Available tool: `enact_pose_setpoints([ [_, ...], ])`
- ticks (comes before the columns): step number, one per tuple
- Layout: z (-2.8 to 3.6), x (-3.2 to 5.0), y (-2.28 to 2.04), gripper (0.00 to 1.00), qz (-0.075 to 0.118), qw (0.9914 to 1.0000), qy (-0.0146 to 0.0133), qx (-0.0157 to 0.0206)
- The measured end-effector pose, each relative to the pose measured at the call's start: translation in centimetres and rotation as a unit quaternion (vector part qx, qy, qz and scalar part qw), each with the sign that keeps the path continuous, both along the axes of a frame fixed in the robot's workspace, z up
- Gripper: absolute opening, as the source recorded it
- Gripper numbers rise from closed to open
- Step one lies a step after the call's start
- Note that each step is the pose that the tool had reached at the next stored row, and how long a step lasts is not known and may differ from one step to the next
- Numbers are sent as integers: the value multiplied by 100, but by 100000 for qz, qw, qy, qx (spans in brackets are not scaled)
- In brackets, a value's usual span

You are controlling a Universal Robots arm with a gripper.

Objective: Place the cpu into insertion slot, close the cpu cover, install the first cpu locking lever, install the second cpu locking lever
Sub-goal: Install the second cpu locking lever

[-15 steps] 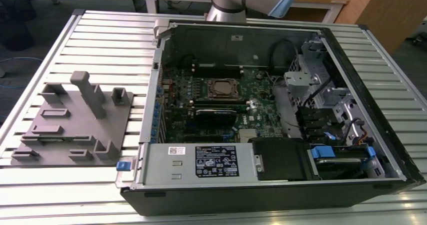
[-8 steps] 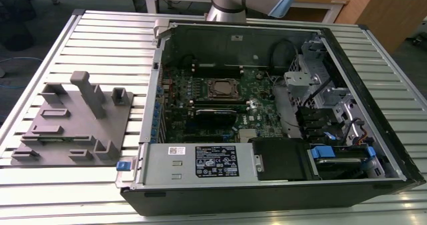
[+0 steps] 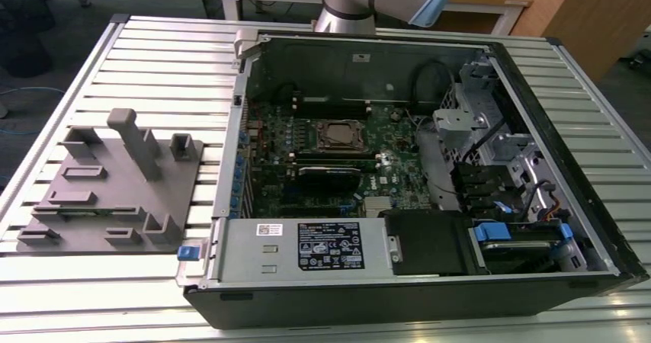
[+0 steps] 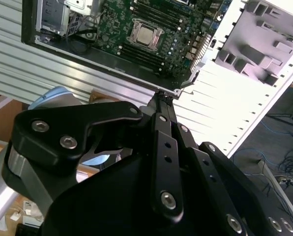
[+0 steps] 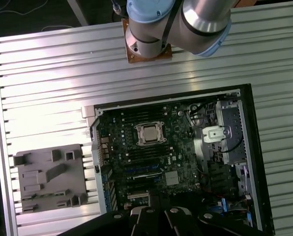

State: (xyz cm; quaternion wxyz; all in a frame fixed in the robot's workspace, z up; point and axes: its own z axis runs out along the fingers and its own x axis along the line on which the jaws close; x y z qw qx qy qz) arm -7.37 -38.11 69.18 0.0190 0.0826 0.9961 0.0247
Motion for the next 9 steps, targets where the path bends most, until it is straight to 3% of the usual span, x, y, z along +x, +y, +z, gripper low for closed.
enact_pose_setpoints([
  [9,-47,-1,-1,11,-1,100000,-12,6],
])
